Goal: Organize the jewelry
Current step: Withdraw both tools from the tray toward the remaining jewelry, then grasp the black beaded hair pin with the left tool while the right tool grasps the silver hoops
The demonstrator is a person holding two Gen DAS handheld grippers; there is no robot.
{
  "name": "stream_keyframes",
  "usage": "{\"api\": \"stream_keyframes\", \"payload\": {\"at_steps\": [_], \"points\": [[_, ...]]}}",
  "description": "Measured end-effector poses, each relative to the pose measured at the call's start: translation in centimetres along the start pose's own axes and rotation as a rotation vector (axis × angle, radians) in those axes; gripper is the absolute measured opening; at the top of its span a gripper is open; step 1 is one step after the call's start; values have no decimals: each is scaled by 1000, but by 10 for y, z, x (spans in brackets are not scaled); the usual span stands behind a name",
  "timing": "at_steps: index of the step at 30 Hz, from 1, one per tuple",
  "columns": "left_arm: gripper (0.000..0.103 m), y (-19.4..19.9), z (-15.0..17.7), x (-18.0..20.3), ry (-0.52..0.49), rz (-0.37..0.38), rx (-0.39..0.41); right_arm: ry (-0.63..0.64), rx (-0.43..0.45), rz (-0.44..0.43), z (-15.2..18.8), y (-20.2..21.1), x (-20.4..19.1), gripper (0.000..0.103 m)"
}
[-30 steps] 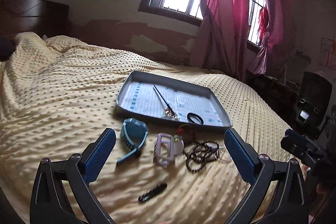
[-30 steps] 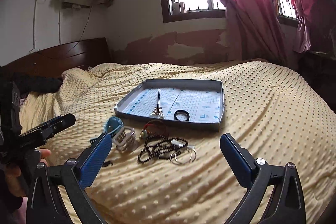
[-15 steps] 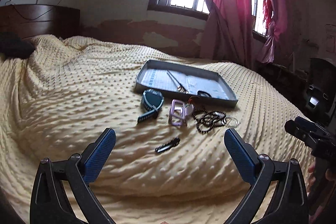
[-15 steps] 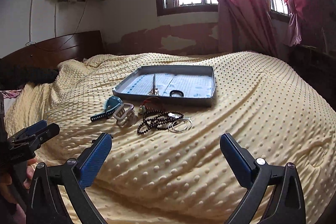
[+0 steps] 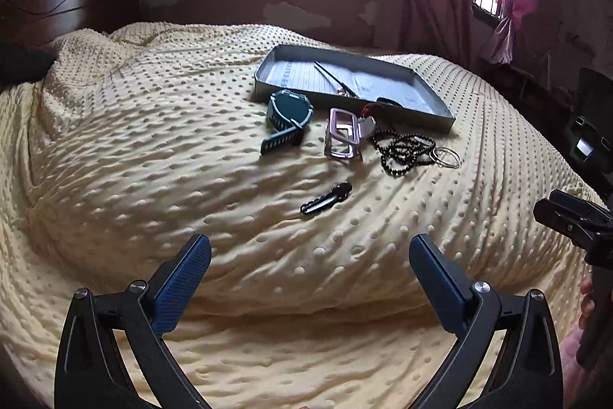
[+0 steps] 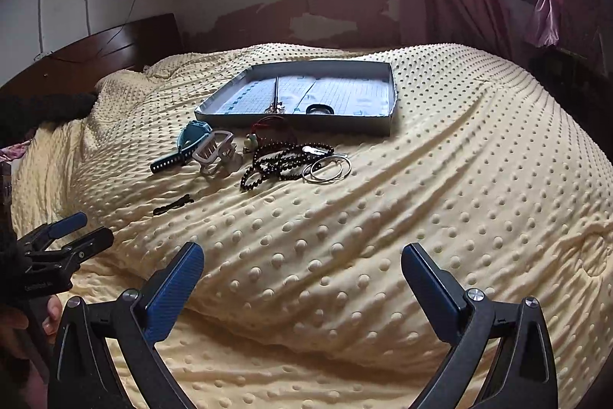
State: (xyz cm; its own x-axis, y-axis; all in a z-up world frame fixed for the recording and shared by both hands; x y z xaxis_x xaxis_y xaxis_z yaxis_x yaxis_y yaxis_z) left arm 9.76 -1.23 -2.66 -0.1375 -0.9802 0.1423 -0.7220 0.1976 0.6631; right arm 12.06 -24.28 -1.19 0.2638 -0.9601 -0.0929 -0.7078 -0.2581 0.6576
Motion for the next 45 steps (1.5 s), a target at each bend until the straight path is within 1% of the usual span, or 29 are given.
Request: {"api": "stream_keyframes", "payload": {"at_steps": [3, 7, 9, 11, 14, 15, 16, 17, 19, 21, 24, 27, 28, 30, 32, 34, 35, 36, 37, 38, 42, 44, 45], "points": [[101, -5, -2, 1, -20, 17, -17, 27, -25, -6, -4, -6, 0, 103], [101, -18, -12, 4, -91, 32, -49, 111, -69, -37, -15, -17, -3, 103], [101, -26, -18, 3, -121, 44, -69, 133, -86, -54, -20, -24, -2, 103], [99, -36, -25, -2, -132, 75, -97, 151, -94, -72, -26, -30, 0, 103], [92, -49, -33, -12, -134, 98, -132, 160, -94, -93, -37, -40, 9, 103], [88, -55, -35, -16, -127, 113, -148, 159, -97, -95, -41, -44, 12, 102], [82, -60, -37, -19, -123, 124, -161, 161, -101, -101, -46, -50, 17, 99], [78, -66, -39, -21, -126, 131, -176, 160, -104, -105, -49, -55, 20, 95], [66, -75, -42, -22, -135, 134, -194, 157, -104, -107, -57, -67, 27, 92], [63, -85, -43, -23, -129, 132, -207, 162, -104, -103, -63, -77, 32, 92], [63, -95, -44, -25, -90, 119, -221, 177, -109, -103, -70, -93, 35, 90], [60, -100, -43, -22, -78, 122, -221, 186, -122, -97, -72, -108, 36, 83], [56, -101, -43, -20, -81, 122, -225, 189, -129, -100, -72, -113, 36, 81], [53, -105, -41, -16, -93, 108, -235, 204, -147, -99, -72, -123, 34, 79], [48, -106, -39, -12, -103, 107, -238, 218, -158, -98, -71, -130, 33, 74], [35, -107, -38, -10, -94, 121, -245, 227, -162, -90, -71, -135, 33, 72], [32, -108, -38, -11, -72, 142, -250, 228, -162, -94, -71, -137, 33, 71], [27, -109, -38, -11, -56, 157, -255, 228, -163, -95, -71, -138, 33, 70], [23, -111, -39, -12, -36, 176, -264, 229, -164, -95, -71, -139, 32, 65], [22, -112, -39, -12, -22, 187, -269, 233, -168, -97, -70, -139, 32, 62], [18, -116, -40, -9, -12, 204, -280, 258, -179, -101, -67, -140, 26, 55], [16, -118, -41, -7, -5, 212, -283, 261, -186, -108, -66, -140, 24, 48], [14, -118, -41, -6, -4, 217, -285, 262, -188, -109, -65, -140, 22, 47]]}}
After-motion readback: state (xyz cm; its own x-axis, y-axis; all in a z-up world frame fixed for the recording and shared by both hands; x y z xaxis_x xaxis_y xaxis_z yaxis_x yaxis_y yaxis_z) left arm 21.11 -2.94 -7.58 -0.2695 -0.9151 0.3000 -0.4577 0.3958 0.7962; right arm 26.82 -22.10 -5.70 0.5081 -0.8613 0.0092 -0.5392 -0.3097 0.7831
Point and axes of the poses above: each gripper's, at about its wrist camera, not at the fingertips, and y roughly against the way its jaws point, x to its right, z to its underside, the point moved 2 cm from there along -y, roughly the way its jaws point, and after that the axes turned 4 degrees about -x, right-handed, at the moved point
